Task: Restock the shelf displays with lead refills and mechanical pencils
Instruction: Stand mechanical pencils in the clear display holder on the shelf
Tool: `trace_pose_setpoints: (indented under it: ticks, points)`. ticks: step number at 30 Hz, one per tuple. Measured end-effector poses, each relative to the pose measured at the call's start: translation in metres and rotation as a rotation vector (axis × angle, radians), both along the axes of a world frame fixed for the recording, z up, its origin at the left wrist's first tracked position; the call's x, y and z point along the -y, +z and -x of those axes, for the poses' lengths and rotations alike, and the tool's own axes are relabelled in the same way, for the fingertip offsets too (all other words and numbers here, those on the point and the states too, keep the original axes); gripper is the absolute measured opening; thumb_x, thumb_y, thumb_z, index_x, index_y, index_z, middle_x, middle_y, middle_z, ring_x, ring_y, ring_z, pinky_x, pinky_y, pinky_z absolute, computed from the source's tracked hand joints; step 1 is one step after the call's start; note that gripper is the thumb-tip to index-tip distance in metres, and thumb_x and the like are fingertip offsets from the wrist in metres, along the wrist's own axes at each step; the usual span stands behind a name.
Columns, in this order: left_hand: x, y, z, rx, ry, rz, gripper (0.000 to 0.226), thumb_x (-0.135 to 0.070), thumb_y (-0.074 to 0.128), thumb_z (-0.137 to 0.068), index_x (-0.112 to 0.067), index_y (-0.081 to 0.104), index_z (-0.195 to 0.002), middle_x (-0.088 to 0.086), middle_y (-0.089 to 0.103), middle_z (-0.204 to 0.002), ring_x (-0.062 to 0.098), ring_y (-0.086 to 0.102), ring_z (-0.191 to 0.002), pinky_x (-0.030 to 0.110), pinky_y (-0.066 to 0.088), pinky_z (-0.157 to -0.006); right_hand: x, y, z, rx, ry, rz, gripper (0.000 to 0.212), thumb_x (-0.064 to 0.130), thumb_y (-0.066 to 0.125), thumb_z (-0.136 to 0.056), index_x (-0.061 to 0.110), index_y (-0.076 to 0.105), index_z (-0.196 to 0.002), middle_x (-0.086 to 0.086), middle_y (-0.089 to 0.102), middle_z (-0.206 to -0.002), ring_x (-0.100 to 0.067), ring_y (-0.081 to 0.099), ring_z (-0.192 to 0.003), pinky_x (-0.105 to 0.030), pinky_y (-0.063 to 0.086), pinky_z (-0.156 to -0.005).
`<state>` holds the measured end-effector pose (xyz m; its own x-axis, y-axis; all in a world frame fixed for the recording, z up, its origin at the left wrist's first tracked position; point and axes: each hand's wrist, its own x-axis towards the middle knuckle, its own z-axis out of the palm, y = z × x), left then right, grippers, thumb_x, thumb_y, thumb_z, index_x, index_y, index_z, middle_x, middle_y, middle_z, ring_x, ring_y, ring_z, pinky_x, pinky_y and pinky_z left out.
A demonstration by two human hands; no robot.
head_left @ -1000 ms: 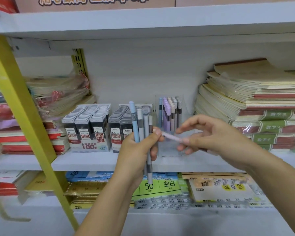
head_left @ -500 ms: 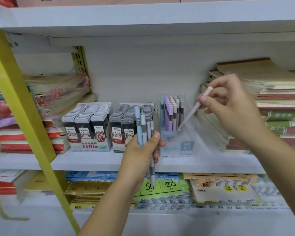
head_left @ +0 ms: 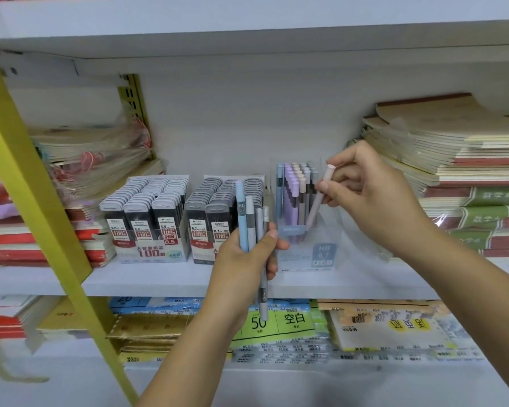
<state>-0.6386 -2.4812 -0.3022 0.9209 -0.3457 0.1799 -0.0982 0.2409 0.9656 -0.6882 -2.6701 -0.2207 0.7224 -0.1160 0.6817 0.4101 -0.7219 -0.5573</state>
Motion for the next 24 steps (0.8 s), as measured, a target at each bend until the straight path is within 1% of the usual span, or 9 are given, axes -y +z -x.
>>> trace_pose_setpoints:
  ticks: [2,4,5,8,12,17,20,24]
  points:
    - [-0.001,0.0,0.001,-0.01,-0.009,0.015,0.012,-0.02,0.062,-0.098,-0.016,0.068,-0.108,0.003,0.077,-0.086,0.009,0.054,-0.055,0.021,0.049,-0.054,-0.001,-0.001,-0.002,0.008,0.002,0.036,0.03,0.018,0.069,-0.089,0.038,0.047,-0.093,0.008,0.068,-0.082,-0.002,0.068,-0.074,-0.019,0.056,-0.068]
    - [-0.003,0.001,0.002,-0.019,-0.029,0.028,0.012,-0.019,0.063,-0.098,-0.017,0.069,-0.108,0.003,0.077,-0.087,0.009,0.058,-0.058,0.021,0.052,-0.056,-0.002,0.0,-0.005,0.027,0.006,0.036,0.029,0.016,0.069,-0.089,0.035,0.047,-0.096,0.009,0.066,-0.081,-0.003,0.068,-0.073,-0.019,0.056,-0.065]
    - [-0.005,0.002,0.003,-0.02,-0.041,0.029,0.013,-0.019,0.063,-0.097,-0.017,0.069,-0.109,0.003,0.078,-0.088,0.01,0.061,-0.06,0.022,0.053,-0.058,-0.001,0.0,-0.005,0.033,-0.002,0.037,0.03,0.016,0.069,-0.089,0.035,0.047,-0.096,0.01,0.066,-0.082,-0.004,0.067,-0.073,-0.022,0.057,-0.066]
    - [-0.008,0.004,0.005,-0.029,-0.077,0.04,0.014,-0.019,0.064,-0.096,-0.018,0.068,-0.11,0.003,0.079,-0.091,0.012,0.068,-0.067,0.024,0.057,-0.063,-0.001,0.0,-0.007,0.014,-0.03,0.057,0.033,0.019,0.07,-0.088,0.042,0.047,-0.094,0.011,0.064,-0.085,-0.006,0.067,-0.074,-0.037,0.059,-0.072]
    - [-0.008,0.009,0.01,-0.08,-0.122,0.079,0.015,-0.02,0.065,-0.094,-0.018,0.068,-0.109,0.003,0.079,-0.092,0.014,0.074,-0.072,0.023,0.058,-0.064,-0.003,0.001,-0.007,-0.011,-0.017,0.023,0.034,0.018,0.072,-0.086,0.044,0.049,-0.088,0.006,0.066,-0.082,-0.014,0.068,-0.074,-0.044,0.059,-0.072]
    - [-0.007,0.012,0.014,-0.118,-0.156,0.108,0.015,-0.02,0.067,-0.091,-0.019,0.07,-0.106,0.004,0.079,-0.094,0.017,0.076,-0.077,0.025,0.059,-0.064,-0.007,0.002,-0.003,-0.011,-0.031,0.032,0.03,0.02,0.072,-0.085,0.04,0.051,-0.088,0.007,0.067,-0.079,-0.013,0.068,-0.072,-0.043,0.059,-0.071]
    - [-0.008,0.013,0.015,-0.133,-0.16,0.122,0.019,-0.023,0.069,-0.088,-0.019,0.071,-0.106,0.006,0.079,-0.096,0.019,0.077,-0.079,0.025,0.059,-0.065,-0.008,0.002,-0.001,-0.017,-0.048,0.017,0.024,0.018,0.072,-0.086,0.03,0.052,-0.094,0.005,0.067,-0.078,-0.014,0.068,-0.071,-0.042,0.059,-0.07]
    - [-0.007,0.014,0.015,-0.132,-0.156,0.119,0.028,-0.028,0.071,-0.081,-0.019,0.07,-0.108,0.005,0.079,-0.097,0.019,0.077,-0.081,0.024,0.059,-0.064,-0.008,0.001,0.0,-0.021,-0.05,0.003,0.026,0.017,0.072,-0.086,0.032,0.052,-0.093,0.005,0.067,-0.078,-0.012,0.068,-0.07,-0.04,0.06,-0.069]
